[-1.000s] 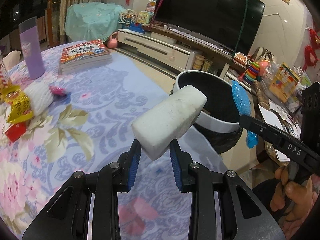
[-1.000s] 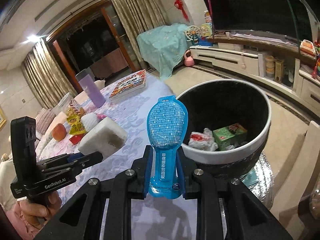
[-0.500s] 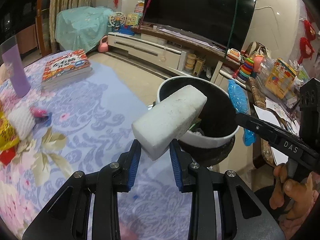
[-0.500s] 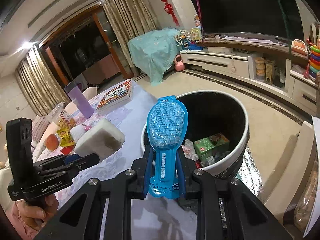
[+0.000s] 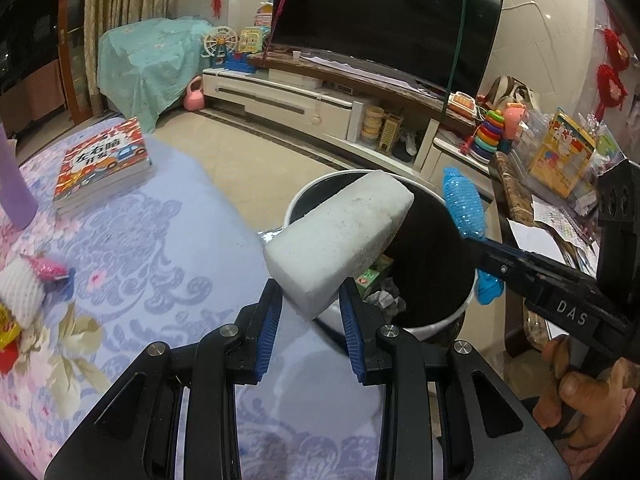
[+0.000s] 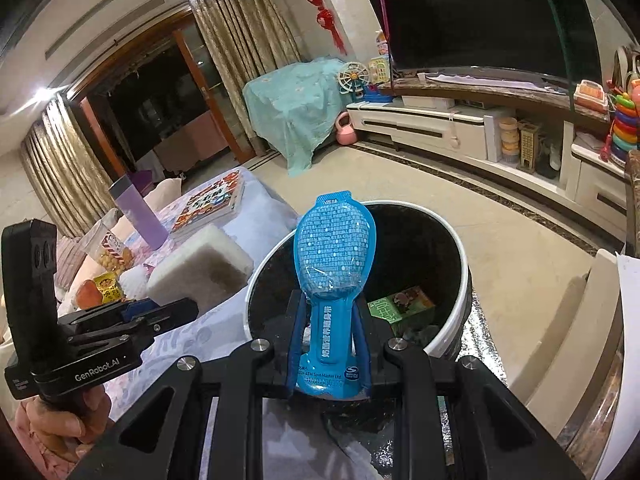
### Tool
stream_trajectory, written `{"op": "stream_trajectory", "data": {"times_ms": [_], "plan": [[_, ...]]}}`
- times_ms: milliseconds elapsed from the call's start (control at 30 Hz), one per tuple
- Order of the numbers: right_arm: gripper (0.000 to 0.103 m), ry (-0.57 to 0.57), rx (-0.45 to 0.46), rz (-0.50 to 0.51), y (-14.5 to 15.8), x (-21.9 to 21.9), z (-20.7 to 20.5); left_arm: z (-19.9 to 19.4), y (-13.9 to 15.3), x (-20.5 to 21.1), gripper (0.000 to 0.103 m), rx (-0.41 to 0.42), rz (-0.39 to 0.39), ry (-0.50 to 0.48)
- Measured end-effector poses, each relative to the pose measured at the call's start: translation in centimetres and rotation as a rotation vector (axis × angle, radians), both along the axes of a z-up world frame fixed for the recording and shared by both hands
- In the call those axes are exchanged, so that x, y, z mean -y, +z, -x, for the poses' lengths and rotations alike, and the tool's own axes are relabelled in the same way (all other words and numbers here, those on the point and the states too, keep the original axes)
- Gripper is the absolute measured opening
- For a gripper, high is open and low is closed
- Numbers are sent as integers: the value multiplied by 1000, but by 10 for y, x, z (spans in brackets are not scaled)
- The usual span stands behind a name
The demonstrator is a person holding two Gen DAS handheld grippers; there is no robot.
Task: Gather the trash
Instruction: 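Carry the white foam block and blue package over the trash bin with both tools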
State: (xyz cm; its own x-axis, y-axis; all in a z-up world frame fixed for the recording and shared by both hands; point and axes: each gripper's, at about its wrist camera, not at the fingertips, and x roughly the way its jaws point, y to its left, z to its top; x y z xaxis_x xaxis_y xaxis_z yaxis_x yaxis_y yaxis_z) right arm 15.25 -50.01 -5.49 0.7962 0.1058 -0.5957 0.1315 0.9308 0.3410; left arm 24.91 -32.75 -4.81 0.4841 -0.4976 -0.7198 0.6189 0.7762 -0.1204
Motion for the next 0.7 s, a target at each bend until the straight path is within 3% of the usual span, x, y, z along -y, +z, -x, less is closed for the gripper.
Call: {"op": "stream_trajectory", "data": {"times_ms": [700], "plan": [[23, 11, -43, 1, -6, 15, -27, -20, -14, 38, 29, -24, -56, -12]]}}
